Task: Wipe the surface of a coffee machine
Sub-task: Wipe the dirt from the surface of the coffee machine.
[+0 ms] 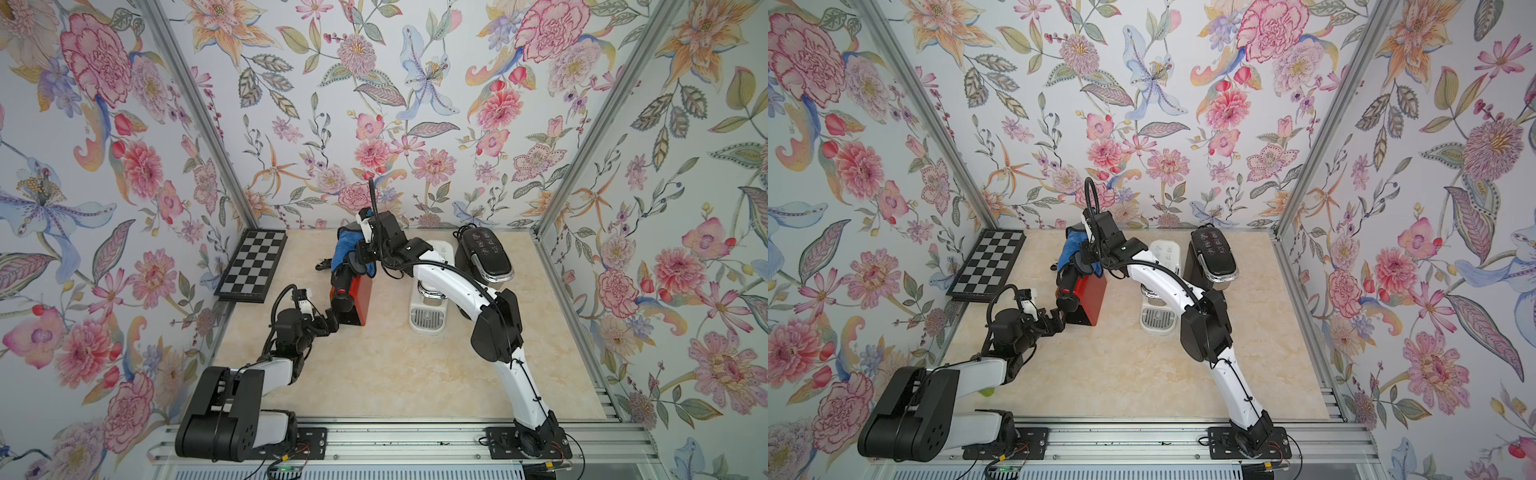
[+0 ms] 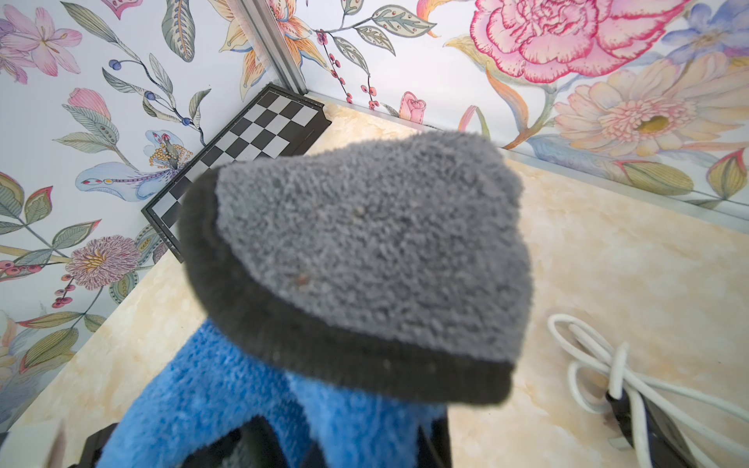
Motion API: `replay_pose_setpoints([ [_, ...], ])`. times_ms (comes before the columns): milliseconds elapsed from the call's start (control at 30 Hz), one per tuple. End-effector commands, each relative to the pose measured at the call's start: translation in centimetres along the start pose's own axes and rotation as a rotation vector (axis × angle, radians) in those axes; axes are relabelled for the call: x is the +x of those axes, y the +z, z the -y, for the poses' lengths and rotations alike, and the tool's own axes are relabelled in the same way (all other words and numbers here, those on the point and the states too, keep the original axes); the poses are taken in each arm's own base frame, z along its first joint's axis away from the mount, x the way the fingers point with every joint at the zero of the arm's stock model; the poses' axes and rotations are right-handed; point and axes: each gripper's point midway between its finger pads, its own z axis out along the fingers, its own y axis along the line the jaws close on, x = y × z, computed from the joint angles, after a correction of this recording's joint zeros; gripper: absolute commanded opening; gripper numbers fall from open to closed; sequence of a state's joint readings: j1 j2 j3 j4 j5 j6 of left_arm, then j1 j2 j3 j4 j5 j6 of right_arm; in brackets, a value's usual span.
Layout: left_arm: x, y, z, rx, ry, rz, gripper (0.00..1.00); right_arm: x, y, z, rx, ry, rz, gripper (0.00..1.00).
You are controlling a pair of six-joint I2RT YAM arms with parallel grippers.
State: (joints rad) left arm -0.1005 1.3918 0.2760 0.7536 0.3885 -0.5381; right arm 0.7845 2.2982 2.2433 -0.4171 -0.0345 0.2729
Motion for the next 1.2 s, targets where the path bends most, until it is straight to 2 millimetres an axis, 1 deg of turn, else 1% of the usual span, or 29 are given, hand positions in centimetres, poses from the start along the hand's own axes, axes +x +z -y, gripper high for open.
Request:
replay_pose_setpoints([
  [0,-0.6,1.1,2.2,0.125,0.005,0.002,0.88,3.3,0.1,-0.9,-0.036,-0.011,-0.119,0.08],
  [33,-0.5,1.3,2.1,0.125,0.006,-0.006,0.9,3.4,0.1,-1.1,-0.041,-0.013,-0.12,0.09],
  [167,-0.7,1.4,1.5,0.086,0.027,-0.001,0.9,4.6,0.8,-0.7,-0.041,-0.013,-0.148,0.08],
  [267,-1.1,1.1,1.2,0.057,0.04,0.011,0.88,6.1,1.7,0.8,-0.019,0.01,-0.186,0.08],
  [333,-1.3,1.0,1.1,0.048,0.047,0.018,0.84,7.2,2.3,2.4,0.004,0.041,-0.212,0.08],
  [433,-1.5,1.0,1.2,0.05,0.052,0.022,0.82,8.4,2.6,4.5,0.039,0.094,-0.24,0.08],
  [500,-1.5,1.0,1.4,0.063,0.053,0.021,0.79,8.6,2.5,5.3,0.058,0.116,-0.24,0.08],
  [667,-1.2,1.3,1.7,0.092,0.04,0.012,0.73,6.4,0.8,6.6,0.129,0.116,-0.177,0.08],
  [733,-1.2,1.4,1.9,0.102,0.038,0.008,0.72,5.6,0.3,6.3,0.118,0.106,-0.162,0.08],
  [800,-1.2,1.4,1.9,0.105,0.036,0.01,0.71,5.3,0.0,5.2,0.101,0.079,-0.156,0.08],
  [933,-1.2,1.4,2.1,0.115,0.03,0.01,0.68,5.4,0.3,1.6,0.028,0.03,-0.156,0.08],
  [1033,-1.1,1.5,2.4,0.134,0.028,0.009,0.63,6.5,0.9,-0.9,-0.008,0.012,-0.174,0.09],
  [1100,-1.0,1.6,2.7,0.155,0.026,-0.001,0.58,7.7,1.3,-1.9,0.001,-0.005,-0.192,0.09],
  [1167,-1.0,1.7,3.0,0.174,0.023,-0.004,0.54,9.3,1.8,-2.2,0.019,-0.015,-0.217,0.09],
])
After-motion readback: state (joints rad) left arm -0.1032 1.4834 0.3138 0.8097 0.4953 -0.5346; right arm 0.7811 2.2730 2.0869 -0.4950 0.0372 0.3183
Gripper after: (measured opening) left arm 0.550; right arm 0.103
